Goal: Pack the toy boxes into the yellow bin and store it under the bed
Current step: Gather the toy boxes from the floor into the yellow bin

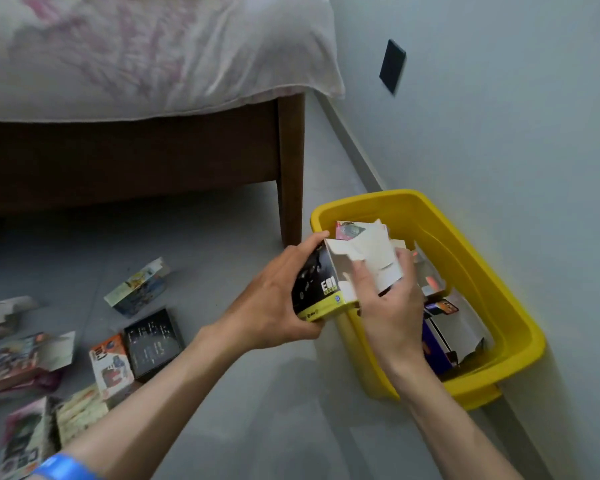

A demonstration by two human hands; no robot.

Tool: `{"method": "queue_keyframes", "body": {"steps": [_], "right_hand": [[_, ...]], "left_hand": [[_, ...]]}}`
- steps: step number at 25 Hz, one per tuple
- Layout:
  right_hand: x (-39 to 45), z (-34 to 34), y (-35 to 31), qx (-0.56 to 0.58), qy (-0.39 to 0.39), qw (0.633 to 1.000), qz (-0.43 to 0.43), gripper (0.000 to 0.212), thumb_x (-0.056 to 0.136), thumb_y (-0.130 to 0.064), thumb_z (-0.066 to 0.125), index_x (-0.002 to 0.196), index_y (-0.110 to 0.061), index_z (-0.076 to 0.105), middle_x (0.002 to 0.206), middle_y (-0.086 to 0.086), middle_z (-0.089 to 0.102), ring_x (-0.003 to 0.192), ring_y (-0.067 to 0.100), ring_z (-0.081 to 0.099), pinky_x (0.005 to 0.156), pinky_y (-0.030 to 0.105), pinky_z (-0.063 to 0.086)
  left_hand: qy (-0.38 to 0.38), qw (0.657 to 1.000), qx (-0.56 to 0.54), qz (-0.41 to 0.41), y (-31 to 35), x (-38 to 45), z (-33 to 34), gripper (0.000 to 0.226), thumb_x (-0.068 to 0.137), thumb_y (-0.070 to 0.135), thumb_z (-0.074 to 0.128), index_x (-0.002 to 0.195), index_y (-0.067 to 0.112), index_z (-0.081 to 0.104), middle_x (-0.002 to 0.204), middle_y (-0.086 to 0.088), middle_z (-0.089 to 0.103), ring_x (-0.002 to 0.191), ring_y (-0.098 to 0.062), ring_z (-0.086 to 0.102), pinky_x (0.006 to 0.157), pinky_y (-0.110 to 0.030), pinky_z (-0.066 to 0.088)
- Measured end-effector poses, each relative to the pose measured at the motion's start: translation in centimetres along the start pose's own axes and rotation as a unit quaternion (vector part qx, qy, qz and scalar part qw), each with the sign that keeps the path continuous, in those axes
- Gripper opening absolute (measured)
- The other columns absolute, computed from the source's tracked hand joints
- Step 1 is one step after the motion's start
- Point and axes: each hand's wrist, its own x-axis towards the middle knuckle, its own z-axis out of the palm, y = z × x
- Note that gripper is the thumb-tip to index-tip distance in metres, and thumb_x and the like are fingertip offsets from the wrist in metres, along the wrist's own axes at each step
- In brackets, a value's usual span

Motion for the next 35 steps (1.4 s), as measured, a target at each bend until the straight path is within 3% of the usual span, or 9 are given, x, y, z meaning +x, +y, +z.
{"method": "queue_keyframes", "body": {"steps": [4, 8, 12, 16, 19, 21, 24, 28, 35], "right_hand": [[-1.1, 0.1, 0.7, -0.082, -0.132, 0.987, -0.033, 0.032, 0.083, -0.065, 0.063, 0.099, -0.039, 0.053, 0.104, -0.025, 0.061, 0.096, -0.005, 0.063, 0.059, 0.014, 0.055], [1.4, -1.6, 1.9, 0.050, -0.008, 0.990, 0.130, 0.031, 0.067, -0.053, 0.079, 0.070, -0.036, 0.053, 0.065, -0.019, 0.060, 0.057, 0.000, 0.057, 0.045, 0.018, 0.044], [4.7, -2.5, 3.4, 0.006, 0.136, 0.972, 0.192, 0.051, 0.076, -0.042, 0.078, 0.109, -0.039, 0.039, 0.108, -0.002, 0.054, 0.079, 0.007, 0.055, 0.046, 0.022, 0.043], [6.3, -1.2, 6.0, -0.064, 0.210, 0.950, 0.221, 0.050, 0.077, -0.039, 0.073, 0.109, -0.033, 0.036, 0.125, 0.012, 0.052, 0.091, 0.024, 0.056, 0.057, 0.030, 0.038], [6.2, -1.0, 8.8, -0.295, 0.045, 0.933, 0.201, 0.050, 0.080, -0.046, 0.065, 0.122, -0.025, 0.046, 0.130, 0.014, 0.056, 0.107, 0.037, 0.057, 0.075, 0.038, 0.044], [6.2, -0.6, 9.8, -0.489, -0.107, 0.842, 0.200, 0.055, 0.084, -0.057, 0.056, 0.112, -0.010, 0.059, 0.113, 0.018, 0.066, 0.100, 0.039, 0.063, 0.077, 0.042, 0.048], [6.7, -0.1, 9.4, -0.581, -0.122, 0.796, 0.117, 0.049, 0.087, -0.050, 0.063, 0.100, -0.002, 0.061, 0.094, 0.024, 0.067, 0.088, 0.040, 0.064, 0.072, 0.045, 0.053], [4.7, 4.6, 6.2, -0.517, 0.004, 0.833, -0.197, 0.028, 0.088, -0.031, 0.056, 0.095, -0.005, 0.060, 0.093, 0.023, 0.065, 0.082, 0.040, 0.057, 0.071, 0.044, 0.047], [-5.1, 13.2, 4.7, -0.381, -0.292, 0.833, -0.277, 0.003, 0.082, -0.009, 0.065, 0.084, -0.007, 0.067, 0.083, 0.011, 0.065, 0.076, 0.031, 0.056, 0.066, 0.043, 0.045]], "left_hand": [[-0.020, 0.980, 0.194, 0.033, -0.2, 0.6, -0.1, 0.116, 0.065, 0.031, 0.082, 0.147, 0.053, 0.002, 0.138, 0.010, 0.036, 0.121, -0.016, 0.037, 0.094, -0.041, 0.049], [-0.004, 0.996, 0.061, 0.072, 1.0, 1.9, 0.9, 0.103, 0.075, 0.030, 0.079, 0.154, 0.040, 0.013, 0.156, 0.007, 0.025, 0.143, -0.012, 0.023, 0.113, -0.032, 0.032], [0.127, 0.990, 0.009, -0.053, -1.3, 1.8, 0.2, 0.065, 0.087, 0.030, 0.068, 0.144, 0.035, 0.038, 0.146, 0.013, 0.037, 0.126, 0.007, 0.029, 0.105, -0.016, 0.028], [0.101, 0.978, 0.035, -0.180, -6.8, -3.0, 0.1, 0.041, 0.091, 0.022, 0.062, 0.130, 0.029, 0.055, 0.137, 0.008, 0.050, 0.126, -0.008, 0.043, 0.108, -0.031, 0.037], [0.063, 0.971, 0.058, -0.223, -9.8, -6.6, 1.0, 0.034, 0.090, 0.018, 0.062, 0.124, 0.025, 0.061, 0.132, 0.004, 0.055, 0.125, -0.016, 0.046, 0.105, -0.029, 0.036], [0.009, 0.966, 0.077, -0.246, -11.5, -9.2, 1.5, 0.033, 0.091, 0.018, 0.060, 0.123, 0.022, 0.062, 0.131, 0.001, 0.056, 0.123, -0.019, 0.047, 0.103, -0.031, 0.038], [0.009, 0.948, 0.143, -0.284, -13.8, -11.6, 1.3, 0.034, 0.089, 0.020, 0.057, 0.123, 0.019, 0.063, 0.129, -0.003, 0.059, 0.119, -0.025, 0.052, 0.099, -0.037, 0.043], [0.049, 0.852, 0.254, -0.456, -17.8, -13.5, -0.4, 0.063, 0.085, 0.044, 0.059, 0.142, 0.025, 0.041, 0.146, -0.012, 0.038, 0.134, -0.038, 0.033, 0.102, -0.049, 0.035], [0.012, 0.856, 0.217, -0.468, -20.6, -12.6, 0.4, 0.050, 0.073, 0.058, 0.069, 0.103, 0.021, 0.054, 0.135, -0.009, 0.038, 0.105, -0.039, 0.052, 0.087, -0.043, 0.048]]}}
